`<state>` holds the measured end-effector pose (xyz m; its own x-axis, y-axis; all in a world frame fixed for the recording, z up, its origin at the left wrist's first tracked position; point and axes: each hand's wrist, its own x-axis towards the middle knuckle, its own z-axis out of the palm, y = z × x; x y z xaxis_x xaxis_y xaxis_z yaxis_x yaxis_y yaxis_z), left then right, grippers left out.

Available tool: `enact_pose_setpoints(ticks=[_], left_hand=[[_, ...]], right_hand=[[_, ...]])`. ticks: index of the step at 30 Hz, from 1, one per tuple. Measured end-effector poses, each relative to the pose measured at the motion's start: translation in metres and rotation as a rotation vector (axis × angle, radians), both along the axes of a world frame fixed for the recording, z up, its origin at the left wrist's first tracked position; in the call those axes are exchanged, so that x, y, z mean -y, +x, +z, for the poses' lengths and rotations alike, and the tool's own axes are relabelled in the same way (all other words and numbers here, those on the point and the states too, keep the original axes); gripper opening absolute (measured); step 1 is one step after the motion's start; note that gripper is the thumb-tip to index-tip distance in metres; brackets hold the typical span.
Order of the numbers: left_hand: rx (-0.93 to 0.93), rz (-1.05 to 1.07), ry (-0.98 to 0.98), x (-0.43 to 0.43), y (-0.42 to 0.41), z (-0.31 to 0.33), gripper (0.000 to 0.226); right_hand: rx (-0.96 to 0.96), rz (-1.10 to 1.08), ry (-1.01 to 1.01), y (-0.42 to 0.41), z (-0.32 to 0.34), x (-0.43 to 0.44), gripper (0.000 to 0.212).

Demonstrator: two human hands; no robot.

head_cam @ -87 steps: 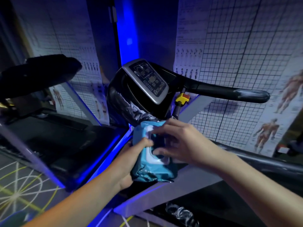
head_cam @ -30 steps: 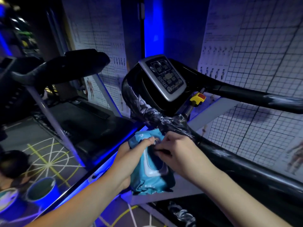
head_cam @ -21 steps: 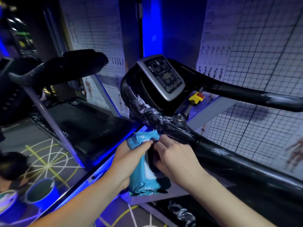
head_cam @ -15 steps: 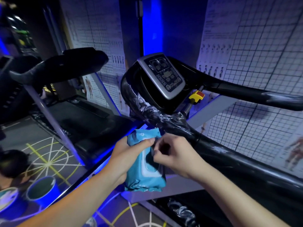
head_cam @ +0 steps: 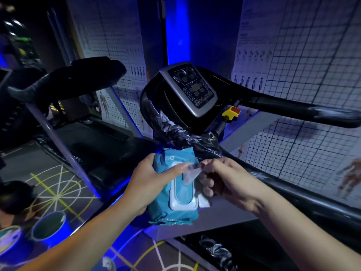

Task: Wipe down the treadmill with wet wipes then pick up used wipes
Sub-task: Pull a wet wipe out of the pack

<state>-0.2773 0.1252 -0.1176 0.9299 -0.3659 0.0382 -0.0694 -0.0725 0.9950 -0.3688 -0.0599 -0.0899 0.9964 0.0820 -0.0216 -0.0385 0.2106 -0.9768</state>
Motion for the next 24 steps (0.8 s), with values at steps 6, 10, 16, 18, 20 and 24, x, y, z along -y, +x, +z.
enact_pose_setpoints(ticks=[6, 10, 16, 18, 20, 24], left_hand=[[0.05, 0.102, -0.007, 0.012, -0.001, -0.001, 0.062], [0.021, 0.143, 0.0, 0.018, -0.002, -0.001, 0.056], [0.02, 0.155, -0.061, 0.022, -0.004, 0.01, 0.042], [0.012, 0.162, -0.098, 0.026, -0.003, 0.014, 0.025], [-0.006, 0.194, -0.127, 0.025, 0.002, 0.014, 0.016], [-0.023, 0.28, -0.103, 0.018, 0.013, 0.009, 0.027]], right_hand=[[0.137, -0.098, -0.33, -0.003, 0.001, 0.012, 0.021], [0.227, -0.368, -0.684, 0.002, -0.015, -0.001, 0.014], [0.463, -0.49, -0.539, -0.004, -0.006, 0.001, 0.008], [0.458, -0.548, -0.328, -0.005, 0.004, 0.01, 0.008], [0.508, -0.671, -0.145, -0.006, 0.026, 0.031, 0.01], [0.563, -0.78, -0.095, 0.006, 0.068, 0.089, 0.014]])
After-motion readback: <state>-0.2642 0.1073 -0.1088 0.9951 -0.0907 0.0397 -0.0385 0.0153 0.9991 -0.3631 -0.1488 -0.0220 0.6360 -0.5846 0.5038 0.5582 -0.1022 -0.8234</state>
